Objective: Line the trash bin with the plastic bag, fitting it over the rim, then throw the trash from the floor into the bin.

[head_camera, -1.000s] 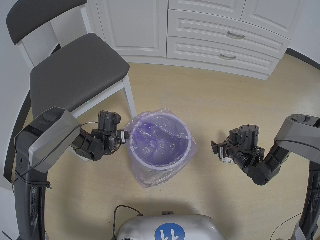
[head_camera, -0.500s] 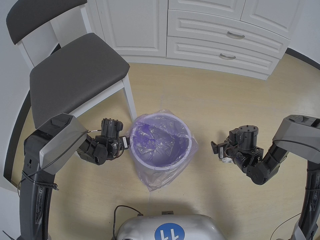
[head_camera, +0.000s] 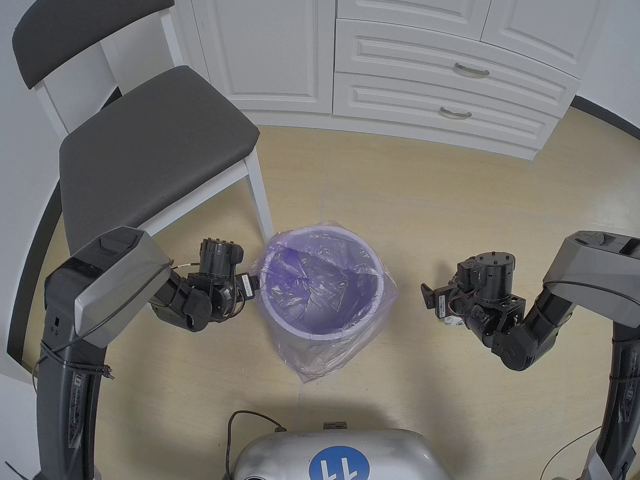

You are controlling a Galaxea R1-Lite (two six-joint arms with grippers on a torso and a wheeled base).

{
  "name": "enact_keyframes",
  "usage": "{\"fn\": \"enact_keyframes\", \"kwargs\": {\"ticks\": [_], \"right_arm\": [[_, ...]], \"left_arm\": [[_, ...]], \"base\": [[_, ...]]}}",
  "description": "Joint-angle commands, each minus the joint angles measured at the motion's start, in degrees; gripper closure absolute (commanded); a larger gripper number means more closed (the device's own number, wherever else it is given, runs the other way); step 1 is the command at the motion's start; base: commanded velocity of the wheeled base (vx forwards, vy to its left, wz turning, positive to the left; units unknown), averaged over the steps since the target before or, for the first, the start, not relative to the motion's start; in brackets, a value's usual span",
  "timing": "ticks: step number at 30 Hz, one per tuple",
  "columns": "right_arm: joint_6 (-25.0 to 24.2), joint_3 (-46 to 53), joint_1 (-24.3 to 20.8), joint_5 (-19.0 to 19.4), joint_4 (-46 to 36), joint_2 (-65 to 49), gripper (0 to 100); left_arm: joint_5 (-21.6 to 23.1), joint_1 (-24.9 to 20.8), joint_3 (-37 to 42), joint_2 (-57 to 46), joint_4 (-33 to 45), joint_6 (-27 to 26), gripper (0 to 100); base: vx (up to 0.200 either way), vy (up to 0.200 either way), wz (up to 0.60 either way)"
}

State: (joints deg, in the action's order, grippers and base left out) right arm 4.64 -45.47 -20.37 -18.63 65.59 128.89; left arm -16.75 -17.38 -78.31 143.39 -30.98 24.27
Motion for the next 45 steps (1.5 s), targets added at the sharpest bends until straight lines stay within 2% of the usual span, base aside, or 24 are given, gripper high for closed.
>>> {"fn": "enact_keyframes", "kwargs": {"ticks": [1, 5, 6, 11, 20, 24, 29, 30, 34, 45], "right_arm": [[0.0, 0.0, -0.3, 0.0, 0.1, -0.3, 0], [-0.1, 0.0, -0.8, -0.6, 0.9, -0.9, 0], [-0.1, 0.7, -1.3, -0.7, 2.0, -1.5, 0], [-0.1, 3.3, -3.1, -1.6, 3.8, -4.2, 0], [-0.2, 4.1, -4.5, -1.7, 3.9, -4.1, 0], [-0.3, 3.6, -4.4, -2.0, 4.0, -3.6, 0], [-0.3, 3.5, -4.4, -2.3, 5.0, -3.5, 0], [-0.3, 3.5, -4.4, -2.3, 5.0, -3.4, 0], [-0.3, 3.2, -4.3, -2.3, 5.1, -2.9, 0], [-0.3, 3.2, -4.3, -2.3, 5.2, -3.6, 0]], "left_arm": [[0.3, 0.2, 4.6, -7.1, -0.2, -0.1, 0], [2.2, 0.1, 7.0, -12.3, 0.7, -0.7, 0], [3.8, 0.1, 8.4, -14.6, 1.2, -0.8, 0], [6.6, 1.0, 9.9, -16.6, 0.7, -2.6, 0], [6.6, -0.4, 6.2, -12.2, 0.1, -1.6, 0], [6.3, -1.2, 1.8, -7.2, 0.2, 2.4, 0], [5.7, -1.3, -2.3, -2.6, 0.2, 4.4, 0], [5.7, -1.3, -3.9, -0.6, 0.2, 6.3, 0], [5.1, -1.2, -7.2, 3.2, 0.4, 7.0, 0], [5.0, 1.2, -6.9, -2.4, 1.4, 9.5, 0]], "base": [[0.0, 0.0, 0.0], [0.0, 0.0, 0.0], [0.0, 0.0, 0.0], [0.0, 0.0, 0.0], [0.0, 0.0, 0.0], [0.0, 0.0, 0.0], [0.0, 0.0, 0.0], [0.0, 0.0, 0.0], [0.0, 0.0, 0.0], [0.0, 0.0, 0.0]]}}
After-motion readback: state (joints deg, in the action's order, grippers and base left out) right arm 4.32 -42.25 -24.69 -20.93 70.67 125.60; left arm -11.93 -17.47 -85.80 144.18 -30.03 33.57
